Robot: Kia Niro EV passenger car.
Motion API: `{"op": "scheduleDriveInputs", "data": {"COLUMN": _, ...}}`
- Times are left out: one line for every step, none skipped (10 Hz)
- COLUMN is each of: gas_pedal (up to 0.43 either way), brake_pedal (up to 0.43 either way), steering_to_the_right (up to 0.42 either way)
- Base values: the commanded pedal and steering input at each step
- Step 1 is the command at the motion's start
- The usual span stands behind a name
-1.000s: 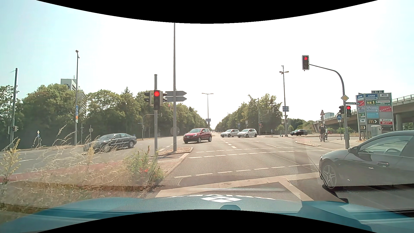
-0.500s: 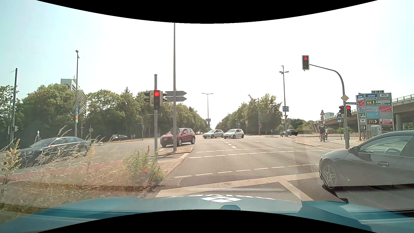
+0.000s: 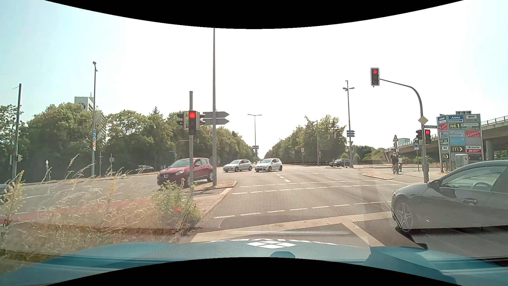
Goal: Follow the waypoints while adhering to traffic rules and regulations
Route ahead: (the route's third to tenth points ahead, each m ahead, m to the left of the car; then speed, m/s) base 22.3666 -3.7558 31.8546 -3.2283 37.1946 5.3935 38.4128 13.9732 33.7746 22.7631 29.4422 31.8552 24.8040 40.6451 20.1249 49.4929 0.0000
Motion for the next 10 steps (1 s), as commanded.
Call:
{"op": "scheduleDriveInputs", "data": {"gas_pedal": 0.0, "brake_pedal": 0.329, "steering_to_the_right": -0.003}}
{"op": "scheduleDriveInputs", "data": {"gas_pedal": 0.0, "brake_pedal": 0.329, "steering_to_the_right": -0.003}}
{"op": "scheduleDriveInputs", "data": {"gas_pedal": 0.0, "brake_pedal": 0.329, "steering_to_the_right": -0.003}}
{"op": "scheduleDriveInputs", "data": {"gas_pedal": 0.0, "brake_pedal": 0.329, "steering_to_the_right": -0.003}}
{"op": "scheduleDriveInputs", "data": {"gas_pedal": 0.0, "brake_pedal": 0.329, "steering_to_the_right": -0.003}}
{"op": "scheduleDriveInputs", "data": {"gas_pedal": 0.0, "brake_pedal": 0.329, "steering_to_the_right": -0.003}}
{"op": "scheduleDriveInputs", "data": {"gas_pedal": 0.0, "brake_pedal": 0.329, "steering_to_the_right": -0.003}}
{"op": "scheduleDriveInputs", "data": {"gas_pedal": 0.0, "brake_pedal": 0.329, "steering_to_the_right": -0.003}}
{"op": "scheduleDriveInputs", "data": {"gas_pedal": 0.0, "brake_pedal": 0.329, "steering_to_the_right": -0.003}}
{"op": "scheduleDriveInputs", "data": {"gas_pedal": 0.0, "brake_pedal": 0.329, "steering_to_the_right": -0.003}}
